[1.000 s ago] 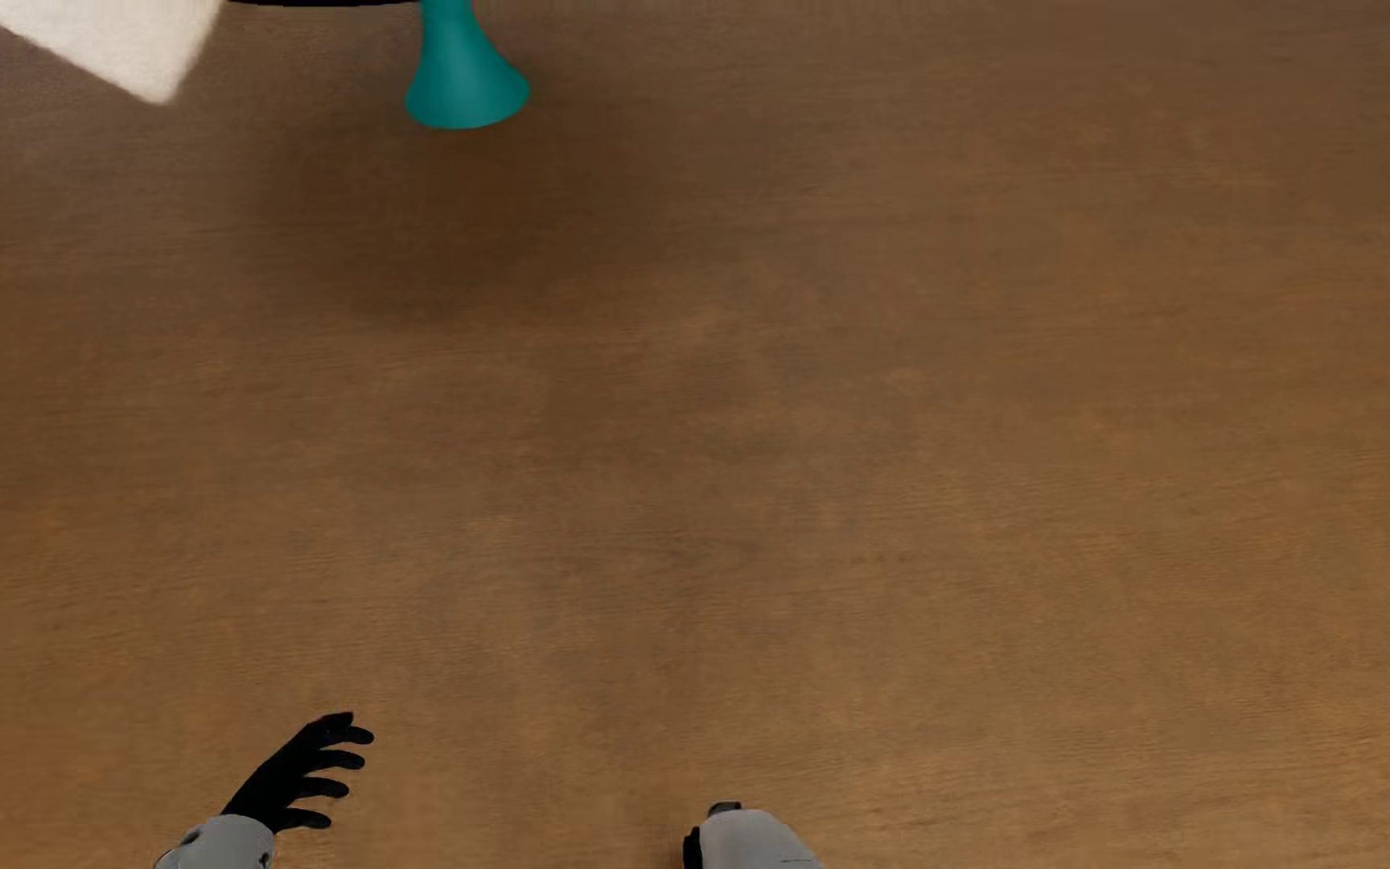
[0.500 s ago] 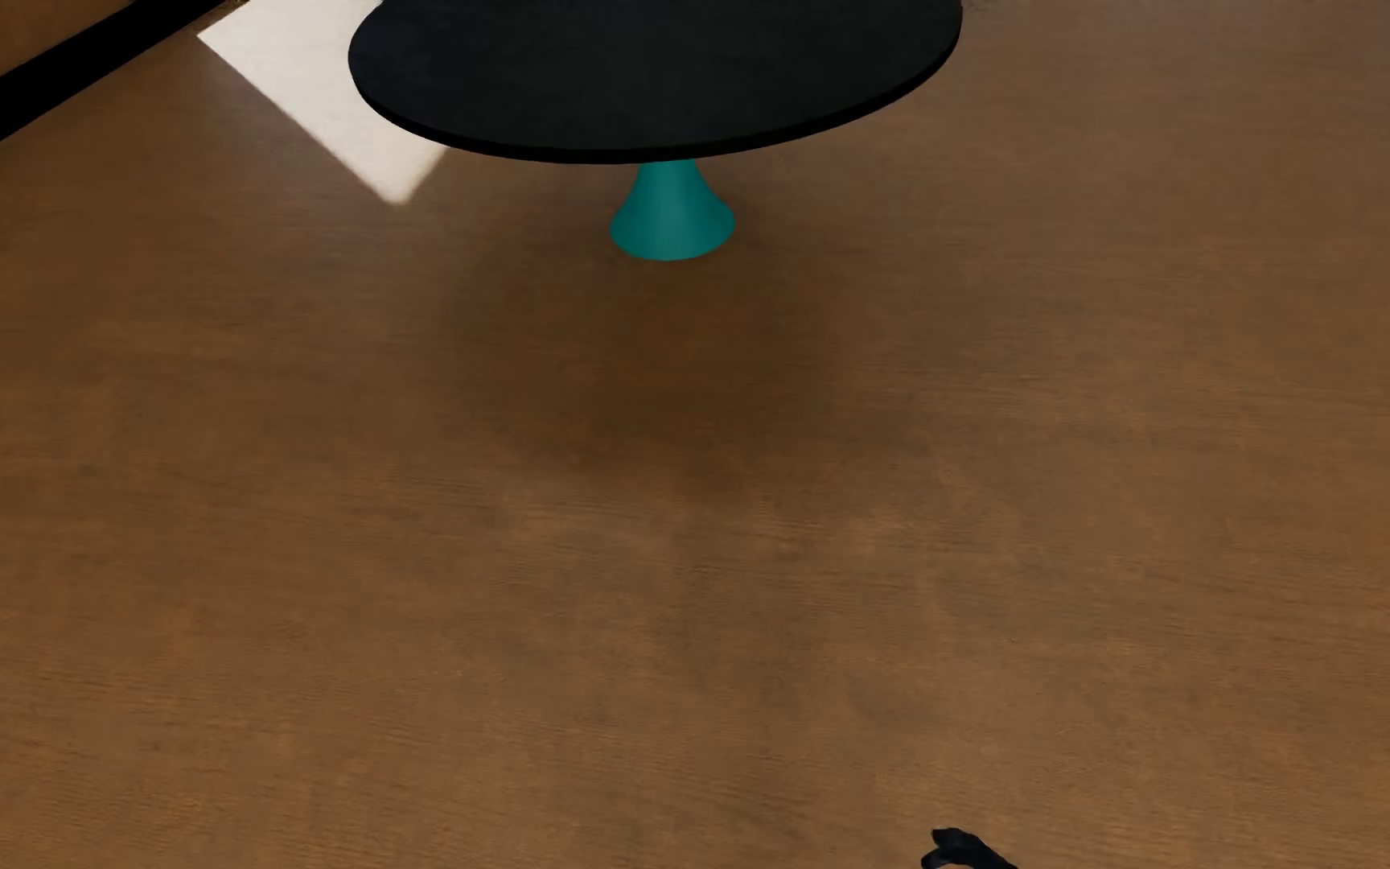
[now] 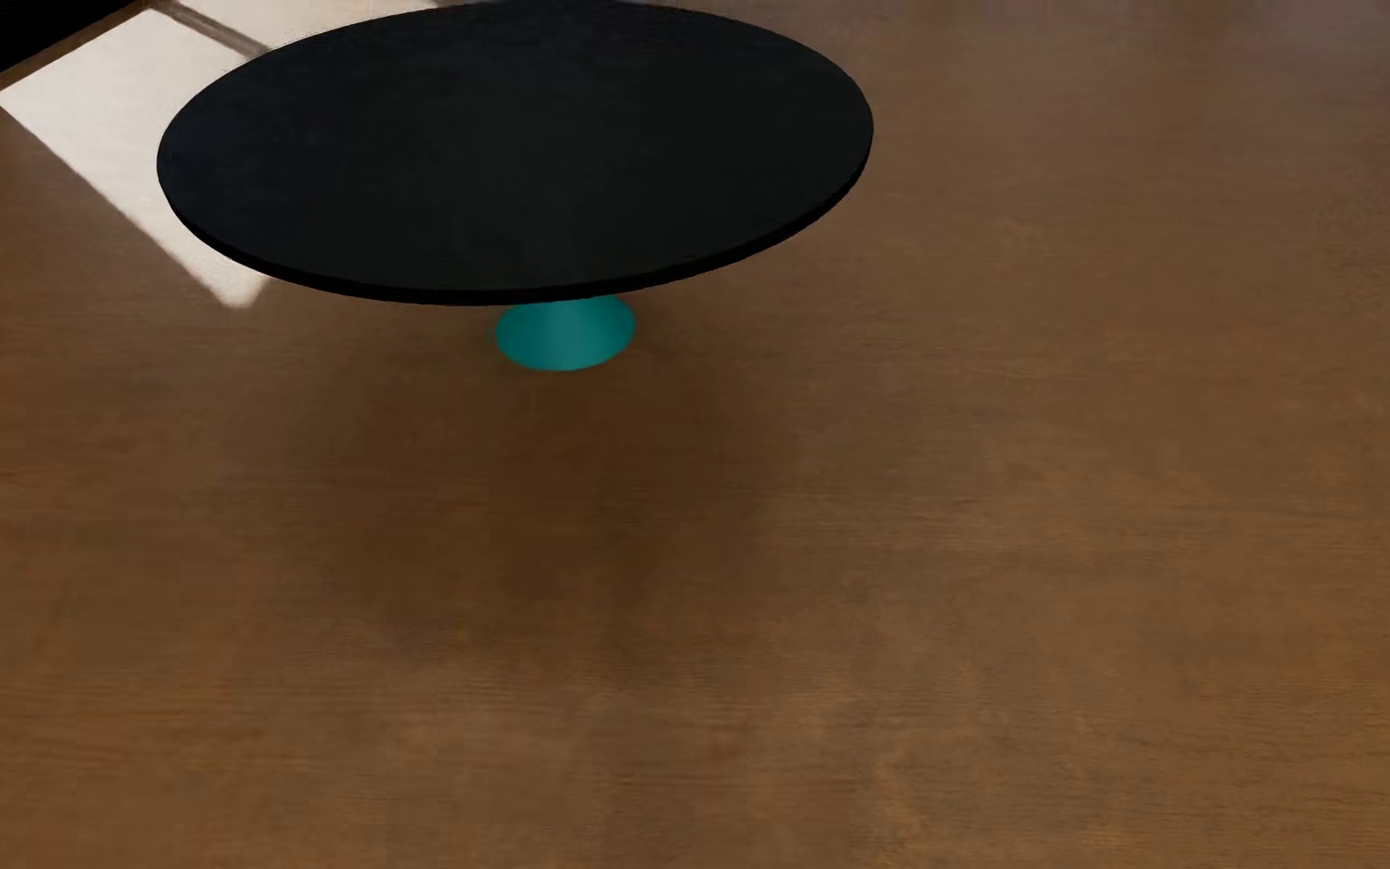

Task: Head to the dark table

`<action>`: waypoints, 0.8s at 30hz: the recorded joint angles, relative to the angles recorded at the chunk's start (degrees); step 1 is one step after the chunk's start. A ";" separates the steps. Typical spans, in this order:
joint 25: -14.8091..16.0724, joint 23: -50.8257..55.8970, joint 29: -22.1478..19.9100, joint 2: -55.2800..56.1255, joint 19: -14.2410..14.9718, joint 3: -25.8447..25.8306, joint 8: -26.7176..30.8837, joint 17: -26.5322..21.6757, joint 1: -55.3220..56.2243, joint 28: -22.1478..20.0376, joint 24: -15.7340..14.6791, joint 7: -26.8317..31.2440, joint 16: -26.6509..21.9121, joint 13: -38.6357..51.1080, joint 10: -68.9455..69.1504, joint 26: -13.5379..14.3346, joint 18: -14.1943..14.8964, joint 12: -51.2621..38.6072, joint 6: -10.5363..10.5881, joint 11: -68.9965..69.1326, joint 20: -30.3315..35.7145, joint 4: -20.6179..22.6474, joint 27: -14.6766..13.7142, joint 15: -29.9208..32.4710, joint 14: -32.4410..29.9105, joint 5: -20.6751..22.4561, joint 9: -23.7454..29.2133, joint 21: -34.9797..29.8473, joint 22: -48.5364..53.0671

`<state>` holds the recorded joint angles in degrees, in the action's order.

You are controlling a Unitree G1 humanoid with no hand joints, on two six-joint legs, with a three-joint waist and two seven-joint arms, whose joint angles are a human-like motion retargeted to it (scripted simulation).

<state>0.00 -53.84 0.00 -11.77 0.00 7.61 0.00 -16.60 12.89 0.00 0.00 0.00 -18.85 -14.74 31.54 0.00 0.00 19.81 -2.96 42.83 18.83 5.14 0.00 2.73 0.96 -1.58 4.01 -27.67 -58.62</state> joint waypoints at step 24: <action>0.00 -4.73 0.00 27.00 0.00 -6.92 0.00 -3.19 -18.11 0.00 0.00 0.00 0.24 3.22 23.59 0.00 0.00 1.25 4.28 -18.79 2.46 -2.53 0.00 -3.62 -6.20 6.11 -2.63 2.83 -6.81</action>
<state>0.00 -58.57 0.00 15.24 0.00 0.69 0.00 -19.79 -5.22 0.00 0.00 0.00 -18.61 -11.52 55.14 0.00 0.00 21.07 1.32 24.04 21.29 2.61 0.00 -0.89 -5.23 4.53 1.38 -24.84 -65.44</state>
